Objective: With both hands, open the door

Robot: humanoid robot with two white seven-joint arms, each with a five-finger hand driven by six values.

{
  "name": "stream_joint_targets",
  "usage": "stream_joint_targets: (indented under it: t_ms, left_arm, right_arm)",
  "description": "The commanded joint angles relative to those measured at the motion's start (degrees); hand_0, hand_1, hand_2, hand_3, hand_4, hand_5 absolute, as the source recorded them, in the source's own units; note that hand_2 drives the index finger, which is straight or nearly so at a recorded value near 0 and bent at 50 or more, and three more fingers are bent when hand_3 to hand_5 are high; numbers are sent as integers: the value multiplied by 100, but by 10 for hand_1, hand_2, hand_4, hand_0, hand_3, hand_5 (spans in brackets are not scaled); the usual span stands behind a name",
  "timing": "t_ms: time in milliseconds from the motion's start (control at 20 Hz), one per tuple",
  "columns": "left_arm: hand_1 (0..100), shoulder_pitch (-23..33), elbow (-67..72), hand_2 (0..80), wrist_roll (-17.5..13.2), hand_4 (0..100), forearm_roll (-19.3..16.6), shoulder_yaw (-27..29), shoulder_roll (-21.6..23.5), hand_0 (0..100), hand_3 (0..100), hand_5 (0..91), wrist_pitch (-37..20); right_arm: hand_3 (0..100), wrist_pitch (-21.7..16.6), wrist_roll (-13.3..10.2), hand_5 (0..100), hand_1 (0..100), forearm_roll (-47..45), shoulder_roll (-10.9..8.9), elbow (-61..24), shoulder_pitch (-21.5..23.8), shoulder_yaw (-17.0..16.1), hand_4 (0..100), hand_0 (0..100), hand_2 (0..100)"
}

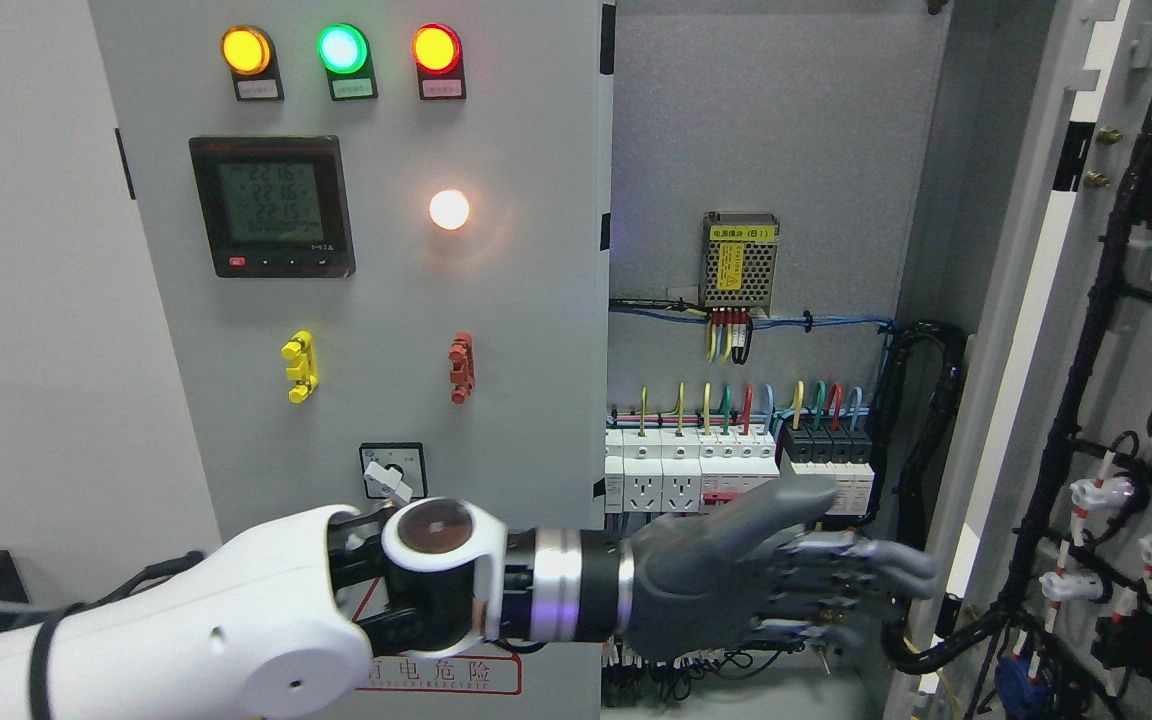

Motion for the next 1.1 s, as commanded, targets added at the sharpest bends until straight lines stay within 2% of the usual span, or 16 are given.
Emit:
stream_joint_targets:
  t_ms: [0,100,200,250,351,401,451,551,601,651,751,801,851,952,1052]
  left_arm:
    - [0,2160,-171,0,-459,0,-1194,-529,3332,0,0,0,-176]
    - [0,3538,793,0,-600,0,-1485,-196,3299,0,0,0,-605]
    - [0,5120,1892,0,-636,0,-1844,295,3167,0,0,0,-1420]
    - [0,5885,2489,0,-636,0,-2125,568,2949,0,0,0,-1895]
    - [0,7283,3920,0,-636,0,-2810,1348,2178,0,0,0,-2739]
    - [0,7812,4685,0,-636,0,-3100,1805,1695,0,0,0,-2996]
    - [0,8209,5597,0,-636,0,-3356,2306,1029,0,0,0,-3059]
    - [0,8397,7870,0,-627,0,-3760,3535,-613,0,0,0,-3060]
    - [0,8345,8970,0,-610,0,-4032,3985,-1265,0,0,0,-3068]
    - [0,8162,9747,0,-592,0,-4331,4216,-1655,0,0,0,-3077]
    - [0,8037,10175,0,-583,0,-4902,4428,-1921,0,0,0,-3042]
    - [0,8037,10211,0,-549,0,-5157,4725,-2105,0,0,0,-2938]
    - [0,8028,10229,0,-400,0,-5490,5302,-2316,0,0,0,-2841]
    - [0,8037,10194,0,117,0,-6735,6917,-2528,0,0,0,-2656]
    - [0,8046,10168,0,610,0,-8247,8036,-2660,0,0,0,-2332]
  right_arm:
    - [0,-1,0,0,0,0,-1,0,0,-79,0,0,0]
    - [0,-1,0,0,0,0,-1,0,0,-79,0,0,0]
    - [0,-1,0,0,0,0,-1,0,0,-79,0,0,0]
    - [0,-1,0,0,0,0,-1,0,0,-79,0,0,0]
    - [0,-1,0,0,0,0,-1,0,0,-79,0,0,0]
    - [0,-1,0,0,0,0,-1,0,0,-79,0,0,0]
    - [0,-1,0,0,0,0,-1,0,0,-79,0,0,0]
    - [0,-1,0,0,0,0,-1,0,0,-79,0,0,0]
    - [0,-1,0,0,0,0,-1,0,0,-79,0,0,0]
    - [0,-1,0,0,0,0,-1,0,0,-79,0,0,0]
    - [0,-1,0,0,0,0,-1,0,0,-79,0,0,0]
    - [0,-1,0,0,0,0,-1,0,0,-79,0,0,0]
    - [0,-1,0,0,0,0,-1,0,0,-79,0,0,0]
    - [0,-1,0,0,0,0,-1,0,0,-79,0,0,0]
    - [0,-1,0,0,0,0,-1,0,0,-79,0,0,0]
